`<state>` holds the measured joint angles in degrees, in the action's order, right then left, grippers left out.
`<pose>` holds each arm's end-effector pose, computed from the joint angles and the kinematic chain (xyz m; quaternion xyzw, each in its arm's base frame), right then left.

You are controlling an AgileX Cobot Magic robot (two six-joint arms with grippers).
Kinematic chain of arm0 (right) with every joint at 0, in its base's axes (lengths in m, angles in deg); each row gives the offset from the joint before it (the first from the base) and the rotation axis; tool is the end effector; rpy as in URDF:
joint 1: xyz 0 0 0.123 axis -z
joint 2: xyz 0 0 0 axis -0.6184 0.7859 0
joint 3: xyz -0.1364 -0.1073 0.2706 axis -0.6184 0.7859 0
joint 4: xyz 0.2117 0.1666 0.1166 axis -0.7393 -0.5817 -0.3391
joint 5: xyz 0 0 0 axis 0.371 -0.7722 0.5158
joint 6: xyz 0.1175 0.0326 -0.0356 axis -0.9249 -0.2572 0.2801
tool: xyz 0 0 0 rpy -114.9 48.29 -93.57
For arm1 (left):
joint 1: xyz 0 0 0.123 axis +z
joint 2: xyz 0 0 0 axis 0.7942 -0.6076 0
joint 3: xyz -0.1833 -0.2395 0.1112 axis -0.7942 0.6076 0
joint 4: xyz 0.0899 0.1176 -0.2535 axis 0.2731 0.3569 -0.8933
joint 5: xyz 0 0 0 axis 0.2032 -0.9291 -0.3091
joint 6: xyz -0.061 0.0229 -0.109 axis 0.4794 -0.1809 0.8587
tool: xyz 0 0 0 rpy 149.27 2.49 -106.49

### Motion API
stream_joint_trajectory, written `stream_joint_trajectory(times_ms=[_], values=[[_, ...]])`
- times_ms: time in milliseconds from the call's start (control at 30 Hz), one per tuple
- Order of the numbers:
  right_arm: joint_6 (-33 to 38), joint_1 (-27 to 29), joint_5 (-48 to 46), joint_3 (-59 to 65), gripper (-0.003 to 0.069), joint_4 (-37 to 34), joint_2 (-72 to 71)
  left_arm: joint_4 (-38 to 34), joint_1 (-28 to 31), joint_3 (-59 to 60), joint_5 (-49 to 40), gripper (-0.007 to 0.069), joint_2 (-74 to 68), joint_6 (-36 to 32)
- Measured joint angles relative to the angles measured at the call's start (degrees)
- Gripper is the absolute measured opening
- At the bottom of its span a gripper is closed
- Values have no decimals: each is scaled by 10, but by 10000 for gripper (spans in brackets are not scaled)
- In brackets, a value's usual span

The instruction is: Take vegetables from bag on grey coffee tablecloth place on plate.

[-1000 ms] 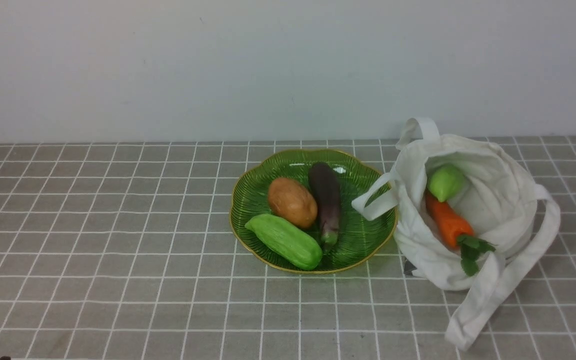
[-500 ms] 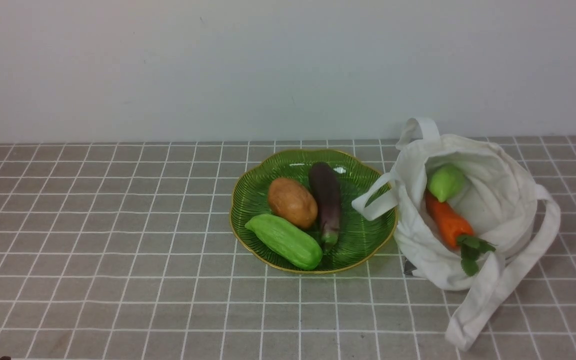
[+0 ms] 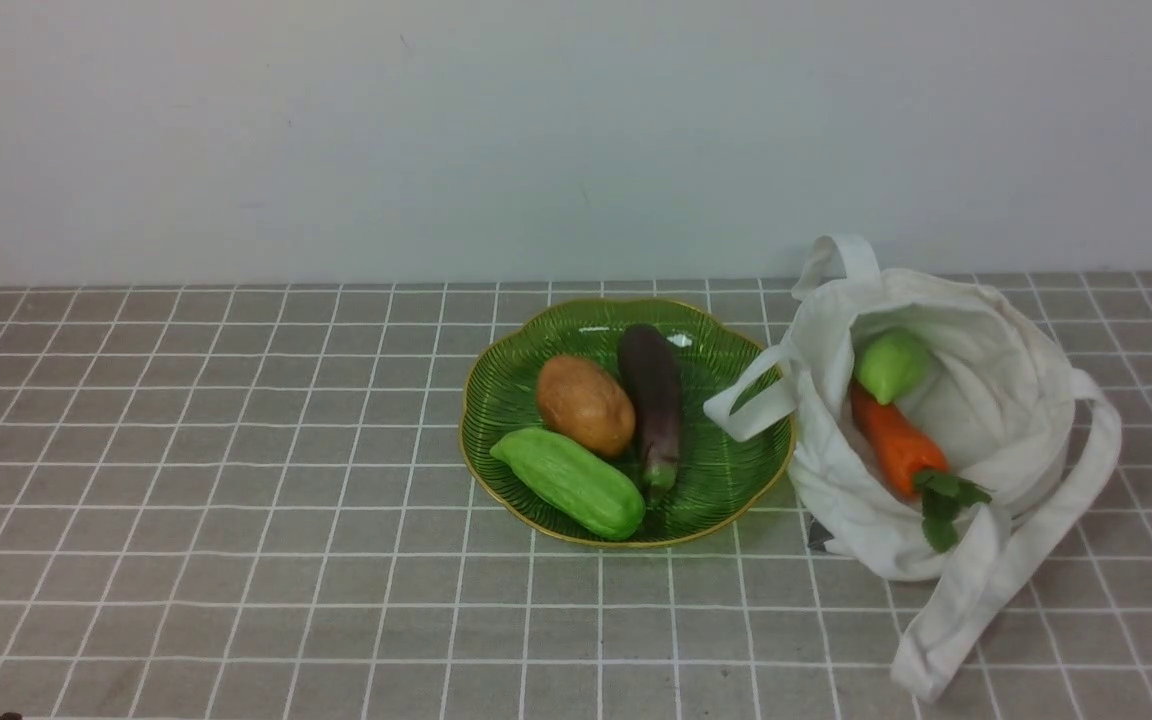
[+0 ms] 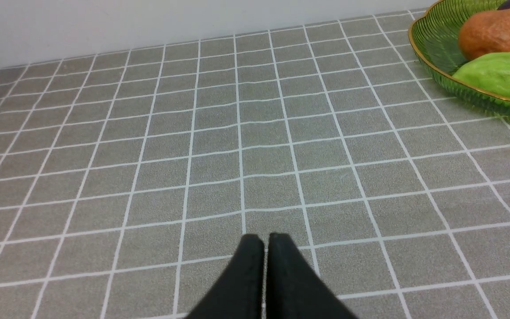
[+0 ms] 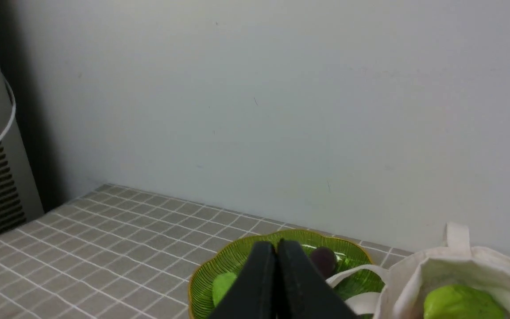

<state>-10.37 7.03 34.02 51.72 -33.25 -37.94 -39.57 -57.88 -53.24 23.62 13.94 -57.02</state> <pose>0.0968 0.0585 0.2735 -0.1699 0.7011 0.2087 0.6603 0.0922 -0.0052 0.1571 0.0502 0.8072 -0.0023 0.5881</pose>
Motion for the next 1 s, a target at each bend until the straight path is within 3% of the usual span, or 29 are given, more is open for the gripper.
stream_joint_trajectory(times_ms=[167, 267, 533, 1000], values=[[39, 39, -32, 36, -15, 0, -36, 0, 0, 0, 0, -5, 0, 0], [50, 113, -73, 78, -15, 0, -78, 0, 0, 0, 0, -5, 0, 0], [52, 229, -113, 139, -15, 0, -131, 0, 0, 0, 0, -5, 0, 0], [52, 246, -118, 151, -15, 0, -131, 0, 0, 0, 0, -5, 0, 0]])
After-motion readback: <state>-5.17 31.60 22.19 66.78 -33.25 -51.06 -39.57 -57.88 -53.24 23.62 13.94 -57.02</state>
